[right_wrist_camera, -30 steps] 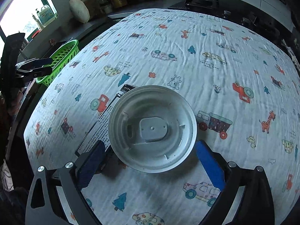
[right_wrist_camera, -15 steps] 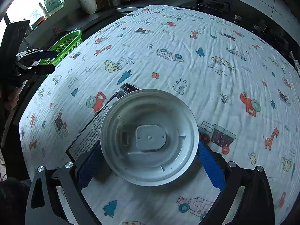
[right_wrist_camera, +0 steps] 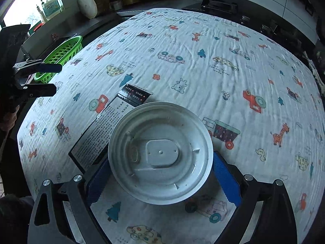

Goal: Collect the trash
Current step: 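Grasp the black rectangular box with the left tool, then drop the black box into the green basket while the right tool drops the white lid in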

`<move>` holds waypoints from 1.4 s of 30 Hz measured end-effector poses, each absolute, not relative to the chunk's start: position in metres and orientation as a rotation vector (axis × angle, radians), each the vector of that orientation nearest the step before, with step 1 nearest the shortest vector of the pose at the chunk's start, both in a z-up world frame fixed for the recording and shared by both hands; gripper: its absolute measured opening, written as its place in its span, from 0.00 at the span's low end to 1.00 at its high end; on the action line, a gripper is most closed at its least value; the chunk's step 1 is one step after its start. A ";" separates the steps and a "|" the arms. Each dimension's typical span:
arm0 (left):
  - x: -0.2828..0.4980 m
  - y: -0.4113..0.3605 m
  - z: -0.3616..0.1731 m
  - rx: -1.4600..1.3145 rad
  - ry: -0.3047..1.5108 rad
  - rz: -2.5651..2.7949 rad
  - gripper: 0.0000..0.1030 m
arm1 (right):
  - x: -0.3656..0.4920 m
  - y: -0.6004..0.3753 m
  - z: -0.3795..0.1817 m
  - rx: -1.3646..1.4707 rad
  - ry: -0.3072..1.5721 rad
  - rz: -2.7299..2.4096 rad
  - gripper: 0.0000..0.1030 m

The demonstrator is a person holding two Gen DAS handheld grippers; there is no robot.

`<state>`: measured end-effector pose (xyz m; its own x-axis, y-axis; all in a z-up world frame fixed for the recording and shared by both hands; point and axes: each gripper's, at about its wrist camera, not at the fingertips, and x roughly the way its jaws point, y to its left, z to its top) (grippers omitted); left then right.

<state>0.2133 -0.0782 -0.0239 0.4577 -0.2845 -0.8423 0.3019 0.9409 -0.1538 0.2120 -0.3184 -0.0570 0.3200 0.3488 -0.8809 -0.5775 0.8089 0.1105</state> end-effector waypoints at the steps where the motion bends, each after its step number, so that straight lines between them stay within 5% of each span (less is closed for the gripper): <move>1: 0.212 -0.085 -0.024 0.019 1.036 -0.370 0.91 | 0.210 -0.322 -0.057 -0.239 1.088 0.608 0.88; 21: 0.237 -0.191 -0.056 -0.024 1.176 -0.399 0.88 | 0.181 -0.375 -0.063 -0.202 1.128 0.475 0.88; 33: 0.238 -0.204 -0.064 0.049 1.203 -0.316 0.67 | 0.178 -0.377 -0.062 -0.197 1.133 0.470 0.88; 37: 0.235 -0.203 -0.061 0.056 1.196 -0.307 0.52 | 0.177 -0.372 -0.058 -0.198 1.130 0.467 0.88; 42: 0.225 -0.185 -0.054 0.014 1.178 -0.338 0.48 | 0.174 -0.363 -0.049 -0.200 1.119 0.469 0.88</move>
<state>0.2246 -0.1848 -0.0540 0.3384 -0.2527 -0.9065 0.2668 0.9495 -0.1651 0.1745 -0.3625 -0.0487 0.3522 0.2611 -0.8988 -0.4578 0.8856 0.0779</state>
